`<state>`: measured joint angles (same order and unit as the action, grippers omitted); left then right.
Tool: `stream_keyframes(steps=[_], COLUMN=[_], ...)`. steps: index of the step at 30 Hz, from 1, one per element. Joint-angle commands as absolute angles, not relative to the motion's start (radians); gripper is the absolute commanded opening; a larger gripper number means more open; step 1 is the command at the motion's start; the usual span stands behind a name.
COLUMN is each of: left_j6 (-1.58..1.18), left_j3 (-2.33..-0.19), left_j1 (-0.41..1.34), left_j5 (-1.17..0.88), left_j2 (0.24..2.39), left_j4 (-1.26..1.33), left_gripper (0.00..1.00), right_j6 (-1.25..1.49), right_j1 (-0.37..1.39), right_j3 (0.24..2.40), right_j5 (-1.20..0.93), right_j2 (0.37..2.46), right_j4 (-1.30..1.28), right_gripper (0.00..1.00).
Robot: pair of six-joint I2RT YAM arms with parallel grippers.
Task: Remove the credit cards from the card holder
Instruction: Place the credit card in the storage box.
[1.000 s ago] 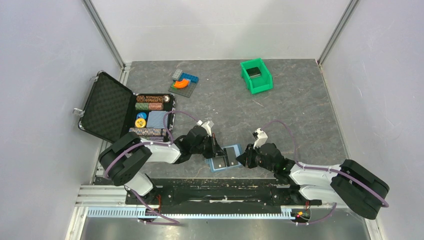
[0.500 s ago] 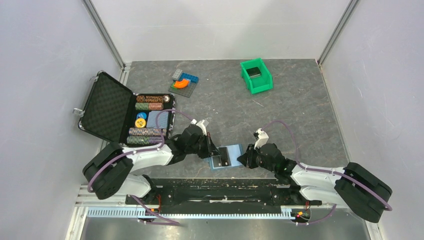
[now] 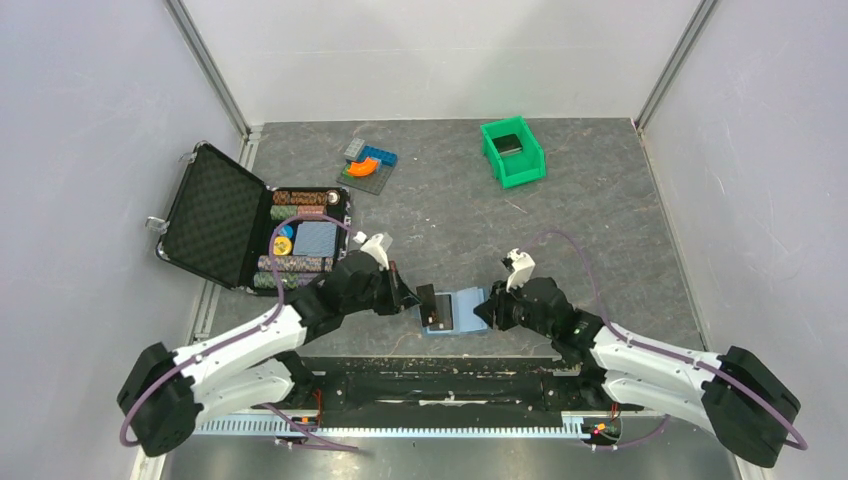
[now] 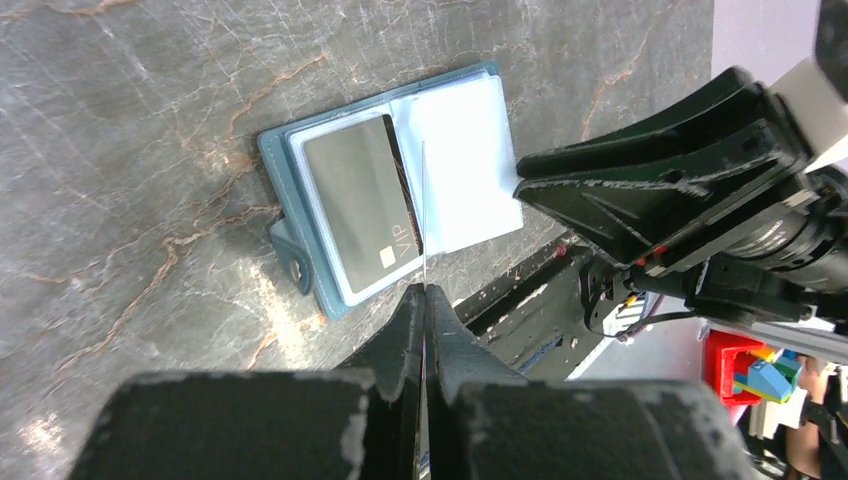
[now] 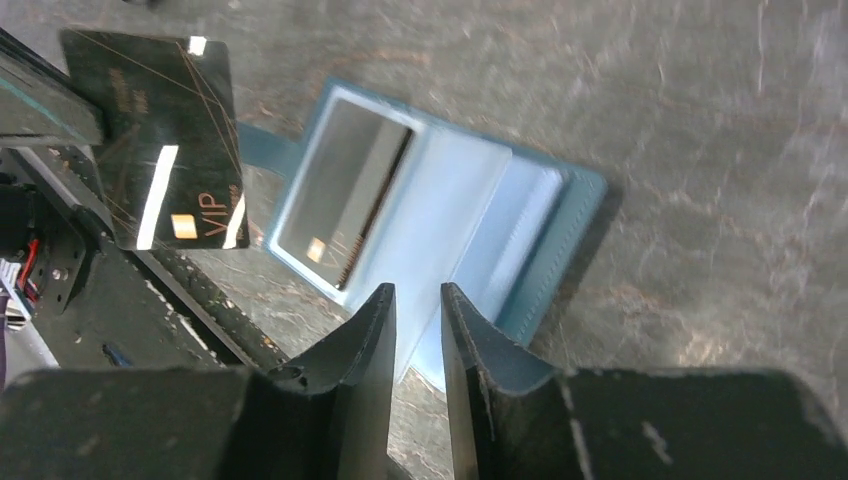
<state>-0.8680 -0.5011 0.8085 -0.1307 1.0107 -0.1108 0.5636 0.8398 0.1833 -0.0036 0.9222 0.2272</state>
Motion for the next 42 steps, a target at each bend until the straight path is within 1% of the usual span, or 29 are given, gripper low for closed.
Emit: stream_keyframes(steps=[1, 6, 11, 16, 19, 23, 24, 26, 28, 30, 35, 38, 42], left_j6=[-0.766, -0.692, -0.635, -0.632, -0.624, -0.612, -0.609, -0.612, -0.616, -0.610, -0.600, -0.599, -0.598], left_j3=[-0.518, -0.520, -0.501, -0.447, -0.447, -0.467, -0.472, -0.477, -0.481, -0.493, -0.505, -0.506, -0.508], left_j1=[0.805, 0.805, 0.805, 0.805, 0.805, 0.805, 0.805, 0.806, 0.806, 0.806, 0.806, 0.806, 0.806], left_j5=[-0.097, -0.193, -0.330, -0.499, -0.552, -0.587, -0.596, -0.620, -0.652, -0.682, -0.712, -0.722, -0.728], left_j2=[0.908, 0.811, 0.736, 0.680, 0.687, 0.724, 0.733, 0.747, 0.759, 0.772, 0.779, 0.779, 0.783], left_j4=[-0.217, -0.242, -0.197, -0.047, -0.037, -0.076, -0.081, -0.072, -0.064, -0.067, -0.059, -0.054, -0.054], left_gripper=[0.02, 0.02, 0.02, 0.02, 0.02, 0.02, 0.02, 0.02, 0.02, 0.02, 0.02, 0.02, 0.02], right_j6=[0.448, 0.405, 0.346, 0.301, 0.291, 0.285, 0.284, 0.287, 0.298, 0.326, 0.328, 0.338, 0.383], right_j1=[0.838, 0.837, 0.837, 0.838, 0.837, 0.837, 0.836, 0.836, 0.835, 0.836, 0.836, 0.835, 0.835], right_j3=[0.312, 0.332, 0.383, 0.431, 0.443, 0.456, 0.465, 0.489, 0.507, 0.512, 0.523, 0.518, 0.495], right_j5=[-0.060, -0.113, -0.187, -0.360, -0.438, -0.501, -0.509, -0.534, -0.570, -0.588, -0.615, -0.668, -0.729], right_j2=[0.906, 0.836, 0.778, 0.783, 0.779, 0.766, 0.770, 0.797, 0.819, 0.826, 0.849, 0.879, 0.911], right_j4=[0.161, 0.205, 0.165, 0.154, 0.167, 0.176, 0.171, 0.145, 0.139, 0.156, 0.149, 0.174, 0.249], right_gripper=[0.26, 0.27, 0.28, 0.34, 0.37, 0.45, 0.48, 0.58, 0.60, 0.60, 0.54, 0.53, 0.43])
